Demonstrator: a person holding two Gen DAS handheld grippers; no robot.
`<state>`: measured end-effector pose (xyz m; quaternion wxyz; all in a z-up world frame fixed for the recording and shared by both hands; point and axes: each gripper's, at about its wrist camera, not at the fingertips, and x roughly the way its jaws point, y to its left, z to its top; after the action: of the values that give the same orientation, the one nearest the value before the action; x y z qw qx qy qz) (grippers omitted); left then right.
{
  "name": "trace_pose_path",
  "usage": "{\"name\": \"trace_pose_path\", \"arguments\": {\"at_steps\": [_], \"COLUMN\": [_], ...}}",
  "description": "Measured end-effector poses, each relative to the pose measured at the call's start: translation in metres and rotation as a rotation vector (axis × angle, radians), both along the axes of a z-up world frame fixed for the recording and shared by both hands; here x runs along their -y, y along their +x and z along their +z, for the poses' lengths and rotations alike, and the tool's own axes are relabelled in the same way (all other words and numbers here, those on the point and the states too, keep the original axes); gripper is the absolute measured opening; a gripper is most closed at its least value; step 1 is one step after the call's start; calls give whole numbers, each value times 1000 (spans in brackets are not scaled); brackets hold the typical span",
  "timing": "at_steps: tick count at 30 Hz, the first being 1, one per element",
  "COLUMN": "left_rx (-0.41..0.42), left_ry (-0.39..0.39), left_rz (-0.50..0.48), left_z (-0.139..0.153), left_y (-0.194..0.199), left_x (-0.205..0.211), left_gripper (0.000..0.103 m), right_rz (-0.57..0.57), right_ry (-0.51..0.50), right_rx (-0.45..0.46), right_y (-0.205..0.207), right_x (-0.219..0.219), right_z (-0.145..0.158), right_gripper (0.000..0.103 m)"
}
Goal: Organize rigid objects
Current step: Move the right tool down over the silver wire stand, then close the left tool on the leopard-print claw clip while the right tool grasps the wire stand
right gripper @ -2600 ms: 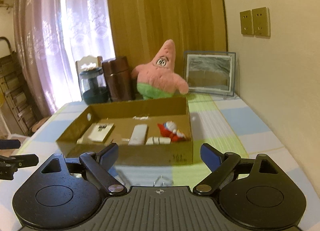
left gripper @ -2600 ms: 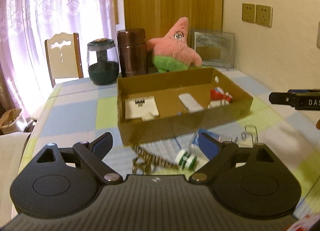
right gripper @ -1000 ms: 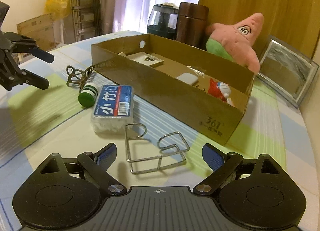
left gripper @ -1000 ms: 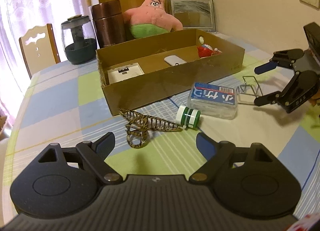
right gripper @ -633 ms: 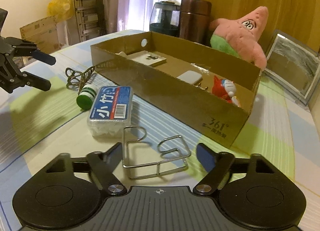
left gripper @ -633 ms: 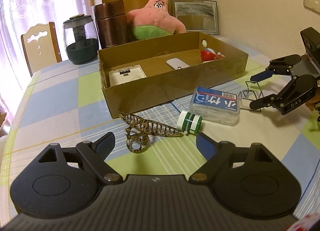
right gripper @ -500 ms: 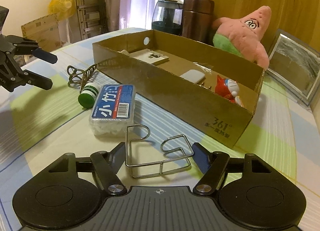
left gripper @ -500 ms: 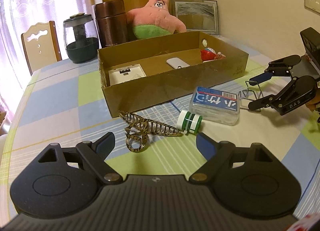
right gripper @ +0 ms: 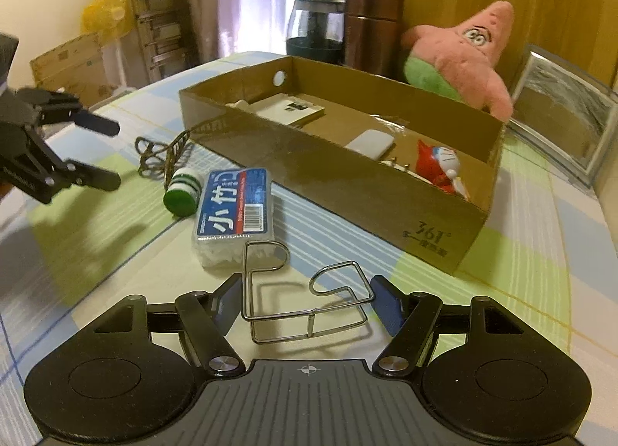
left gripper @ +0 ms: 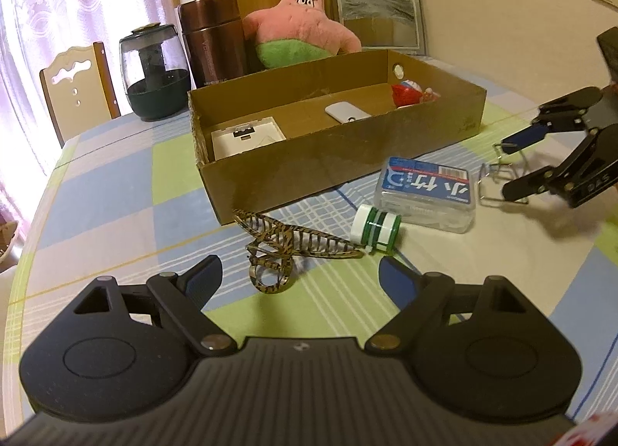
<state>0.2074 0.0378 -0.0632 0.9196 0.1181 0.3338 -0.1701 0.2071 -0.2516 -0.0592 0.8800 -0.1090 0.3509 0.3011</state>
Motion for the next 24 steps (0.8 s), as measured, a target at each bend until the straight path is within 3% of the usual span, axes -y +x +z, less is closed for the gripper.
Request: {"name": "trace_pose_path", "arguments": {"at_steps": [10, 15, 24], "left_rx": [0, -8, -40], "left_ry": [37, 38, 33], "left_rz": [9, -16, -44], "left_z": [-8, -12, -17], "left_y": [19, 32, 45], "left_x": [-5, -7, -8], "left_gripper": [81, 73, 46], "right_rz": [-195, -205, -198], "right_ry": [46, 48, 31], "right_rx": [-9, 16, 42], "right_y": [-10, -21, -22], "right_x": [2, -7, -18], "right_z": [32, 42, 41], "right_gripper": [67, 67, 67]}}
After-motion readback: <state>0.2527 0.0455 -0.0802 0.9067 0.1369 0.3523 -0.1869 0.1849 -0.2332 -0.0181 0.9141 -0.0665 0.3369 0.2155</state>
